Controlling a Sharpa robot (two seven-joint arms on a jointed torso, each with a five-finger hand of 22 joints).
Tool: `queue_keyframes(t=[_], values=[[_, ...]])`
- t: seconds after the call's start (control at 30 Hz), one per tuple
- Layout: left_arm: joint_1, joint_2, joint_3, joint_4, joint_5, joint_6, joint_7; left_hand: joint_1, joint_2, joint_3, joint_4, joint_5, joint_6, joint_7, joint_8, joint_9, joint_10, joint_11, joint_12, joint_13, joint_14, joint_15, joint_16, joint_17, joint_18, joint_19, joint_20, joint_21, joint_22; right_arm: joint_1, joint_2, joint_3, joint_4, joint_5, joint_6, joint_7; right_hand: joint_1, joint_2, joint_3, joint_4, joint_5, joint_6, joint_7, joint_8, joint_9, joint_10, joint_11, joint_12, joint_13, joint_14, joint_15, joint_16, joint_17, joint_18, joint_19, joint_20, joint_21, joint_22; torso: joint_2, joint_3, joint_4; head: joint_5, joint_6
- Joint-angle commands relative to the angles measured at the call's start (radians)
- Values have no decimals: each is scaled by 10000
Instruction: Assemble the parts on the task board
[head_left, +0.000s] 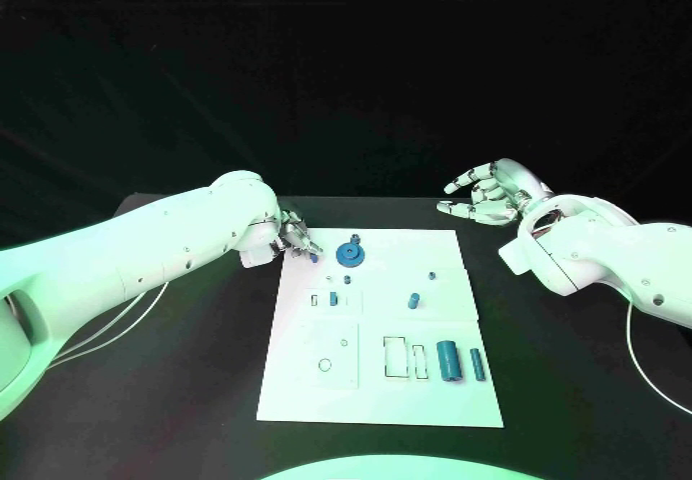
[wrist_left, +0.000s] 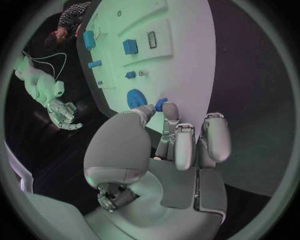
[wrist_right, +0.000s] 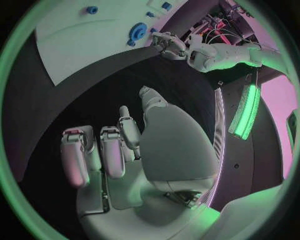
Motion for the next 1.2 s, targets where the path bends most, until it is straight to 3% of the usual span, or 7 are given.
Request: queue_keyframes(t=[0.03,0.1,0.17,0.37,0.63,0.97,1.2], values=[[-15,18,-15,-25,106,241,66,590,108,507,-300,65,-74,-104,24,28,53,-65,22,-51,790,-98,62,1774,31,6,-85,66,23,-5,4,1,4,-40,110,115,-82,35,27,-1,70,-15,-4,72,-14,-14,-37,32,14,829,-68,-41,1785,-6,951,-55,-35,2488,-13,0,15,-5,-3],[-16,13,-19,-37,119,284,60,842,49,1028,-530,64,-125,-71,42,67,66,-51,-6,-84,791,-93,65,1777,29,5,-98,66,28,-5,5,1,2,-40,112,116,-82,35,27,-1,70,-15,-4,72,-14,-14,-37,32,14,829,-68,-41,1785,-6,951,-55,-35,2488,-12,-1,16,-3,-13],[-16,1,-28,-45,139,322,55,833,-271,2417,-1007,81,-195,49,172,223,125,30,-63,-177,792,-62,68,1777,15,8,-40,78,55,-5,7,1,-1,-40,113,119,-82,35,27,-1,70,-15,-4,72,-14,-14,-37,32,14,829,-68,-41,1785,-6,951,-55,-35,2488,-18,3,16,-1,-11],[-28,-117,-51,1,411,277,64,234,-606,3728,-1648,103,-193,52,348,432,199,24,-50,-249,794,-19,73,1777,22,21,-38,103,105,-5,7,1,-7,-38,114,126,-82,41,34,-1,98,-13,-4,76,-16,3,-39,51,32,830,-69,-39,1788,-7,954,-56,-30,2491,-18,0,13,17,-8],[-50,-602,-21,521,1118,-178,342,-237,-814,4449,-2085,325,-44,13,472,550,379,-11,106,-117,815,-55,102,1823,1,94,-60,171,221,-6,-3,1,-21,-31,114,140,-82,41,34,-1,98,-13,-4,76,-16,3,-39,51,32,830,-69,-39,1788,-7,954,-56,-30,2491,-28,4,18,33,8],[-57,-1825,2,2537,1720,-862,663,-728,-1012,4863,-2464,984,211,-81,557,618,726,-101,362,152,864,-128,183,1959,-69,311,-129,356,540,-10,-55,0,-36,-12,113,147,-82,41,34,-1,98,-13,-4,76,-16,3,-39,51,32,830,-69,-39,1788,-7,954,-56,-30,2491,-37,2,42,73,4],[-187,-2335,-9,3550,1348,-1330,527,-901,-1075,4947,-2604,1302,335,-126,575,628,911,-144,521,343,895,-162,242,2054,-93,385,-161,422,654,-15,-84,-9,-47,-3,117,140,-82,41,34,-1,98,-13,-4,76,-16,3,-39,51,32,830,-69,-39,1788,-7,954,-56,-30,2491,-40,2,53,94,-24]])
